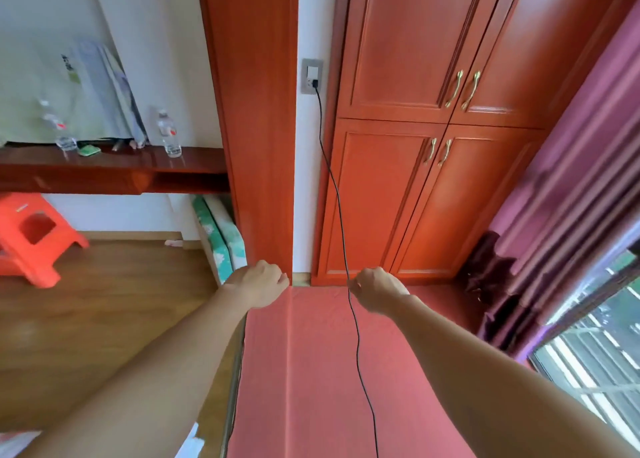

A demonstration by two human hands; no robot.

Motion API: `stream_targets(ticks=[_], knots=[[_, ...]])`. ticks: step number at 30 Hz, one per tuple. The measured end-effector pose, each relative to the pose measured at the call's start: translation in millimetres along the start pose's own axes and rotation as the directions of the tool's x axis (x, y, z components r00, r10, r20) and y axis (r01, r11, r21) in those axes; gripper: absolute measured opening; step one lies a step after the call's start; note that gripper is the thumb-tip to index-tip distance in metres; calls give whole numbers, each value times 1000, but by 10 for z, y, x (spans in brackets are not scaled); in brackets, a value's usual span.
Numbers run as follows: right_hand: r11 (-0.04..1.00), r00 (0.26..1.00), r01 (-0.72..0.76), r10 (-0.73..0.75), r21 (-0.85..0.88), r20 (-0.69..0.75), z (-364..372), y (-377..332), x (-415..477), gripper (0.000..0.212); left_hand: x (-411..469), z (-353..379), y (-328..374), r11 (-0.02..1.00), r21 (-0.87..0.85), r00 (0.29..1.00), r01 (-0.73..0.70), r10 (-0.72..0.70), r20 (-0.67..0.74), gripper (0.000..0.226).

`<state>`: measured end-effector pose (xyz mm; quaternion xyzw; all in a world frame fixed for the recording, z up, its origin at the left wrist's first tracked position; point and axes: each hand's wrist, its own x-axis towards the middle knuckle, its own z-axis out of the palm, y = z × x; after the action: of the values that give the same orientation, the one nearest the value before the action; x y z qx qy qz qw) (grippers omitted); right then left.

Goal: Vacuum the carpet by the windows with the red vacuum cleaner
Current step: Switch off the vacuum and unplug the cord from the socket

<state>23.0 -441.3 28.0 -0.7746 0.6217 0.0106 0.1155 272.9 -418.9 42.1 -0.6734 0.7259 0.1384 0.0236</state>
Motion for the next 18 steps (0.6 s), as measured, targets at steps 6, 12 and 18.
stream_targets(ticks=[6, 12, 18], knots=[[999, 999, -32, 32, 11, -21, -394, -230, 989, 47, 1059, -594, -299, 989, 103, 994, -105, 107, -19, 49], [1000, 1000, -6, 6, 0, -14, -495, -235, 2114, 49, 2116, -880, -488, 973, 182, 986, -142, 156, -60, 49], [998, 999, 49, -49, 31, -15, -801, -203, 3276, 49, 3055, -1272, -622, 973, 196, 985, -120, 141, -99, 49]])
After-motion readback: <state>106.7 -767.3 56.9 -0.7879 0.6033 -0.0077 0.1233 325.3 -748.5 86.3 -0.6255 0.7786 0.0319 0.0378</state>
